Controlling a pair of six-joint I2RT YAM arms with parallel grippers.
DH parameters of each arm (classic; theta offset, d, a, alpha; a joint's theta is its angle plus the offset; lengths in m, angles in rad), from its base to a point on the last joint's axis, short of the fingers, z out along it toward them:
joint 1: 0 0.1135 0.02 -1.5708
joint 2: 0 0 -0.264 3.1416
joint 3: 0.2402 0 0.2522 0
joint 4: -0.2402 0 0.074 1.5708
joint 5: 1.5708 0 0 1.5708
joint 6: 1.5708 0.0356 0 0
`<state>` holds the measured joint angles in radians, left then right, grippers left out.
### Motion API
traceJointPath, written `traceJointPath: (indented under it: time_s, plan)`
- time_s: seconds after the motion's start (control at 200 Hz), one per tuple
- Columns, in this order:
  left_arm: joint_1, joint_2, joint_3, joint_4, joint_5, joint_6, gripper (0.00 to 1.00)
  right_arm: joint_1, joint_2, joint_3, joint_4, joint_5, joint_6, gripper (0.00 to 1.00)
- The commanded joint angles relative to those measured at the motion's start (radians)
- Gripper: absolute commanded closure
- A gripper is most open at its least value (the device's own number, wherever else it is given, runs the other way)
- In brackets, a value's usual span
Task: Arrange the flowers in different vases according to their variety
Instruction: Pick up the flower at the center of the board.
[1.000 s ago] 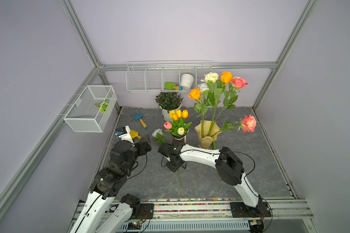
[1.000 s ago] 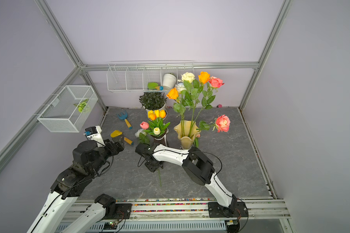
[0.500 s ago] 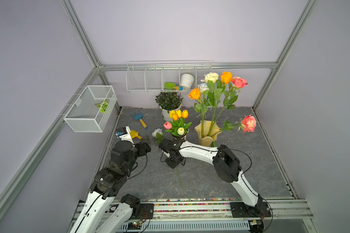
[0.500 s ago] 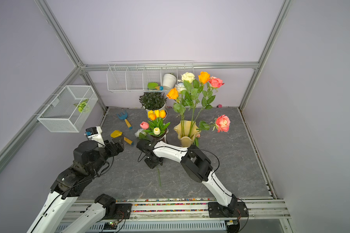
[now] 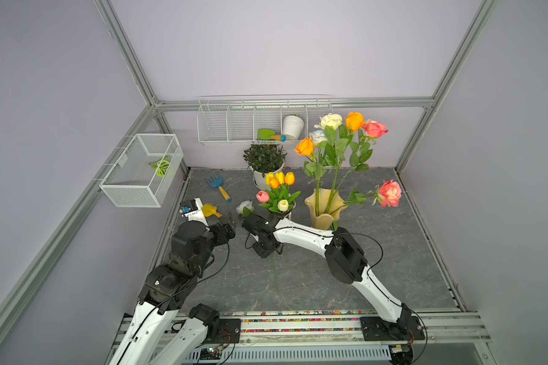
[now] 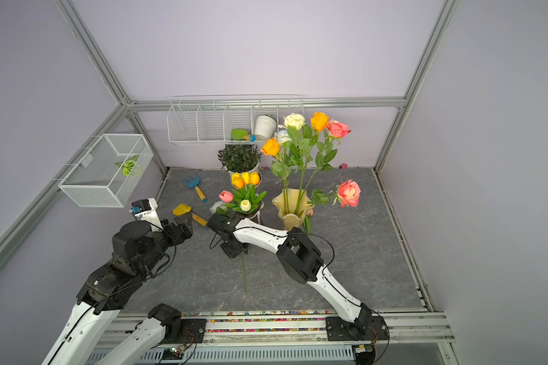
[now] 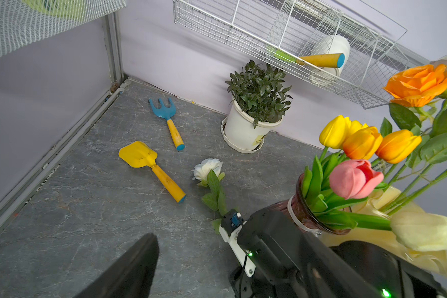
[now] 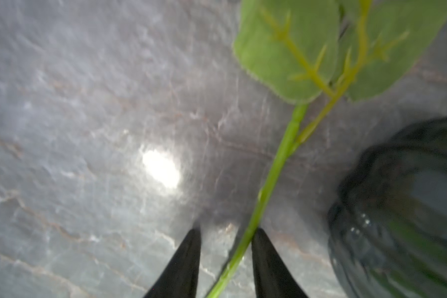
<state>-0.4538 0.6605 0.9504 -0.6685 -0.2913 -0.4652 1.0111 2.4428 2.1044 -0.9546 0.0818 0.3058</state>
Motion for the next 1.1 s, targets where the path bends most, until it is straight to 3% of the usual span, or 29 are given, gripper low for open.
traceJointPath:
  time_s: [0.0, 0.11, 0.44, 0.725, 1.1]
  plan:
    - [0.0, -0.011, 0.018, -0.013, -0.008, 0.01, 0.11, -0.025, 0.111, -0.005, -0.049, 0.049, 0.019, 0.63]
    - [0.0, -0.011, 0.016, -0.011, -0.012, 0.01, 0.11, -0.034, 0.119, -0.001, -0.047, 0.056, 0.023, 0.66]
    - [0.0, -0.012, 0.013, -0.011, -0.012, 0.009, 0.11, -0.025, 0.122, 0.0, -0.061, 0.076, 0.023, 1.0]
    - [0.0, -0.03, 0.008, -0.013, -0.02, 0.006, 0.11, 0.027, 0.078, -0.016, -0.075, 0.168, 0.007, 1.0]
    - [0.0, -0.127, 0.032, 0.039, -0.088, 0.05, 0.11, 0.073, -0.265, -0.185, 0.014, 0.381, -0.012, 1.0]
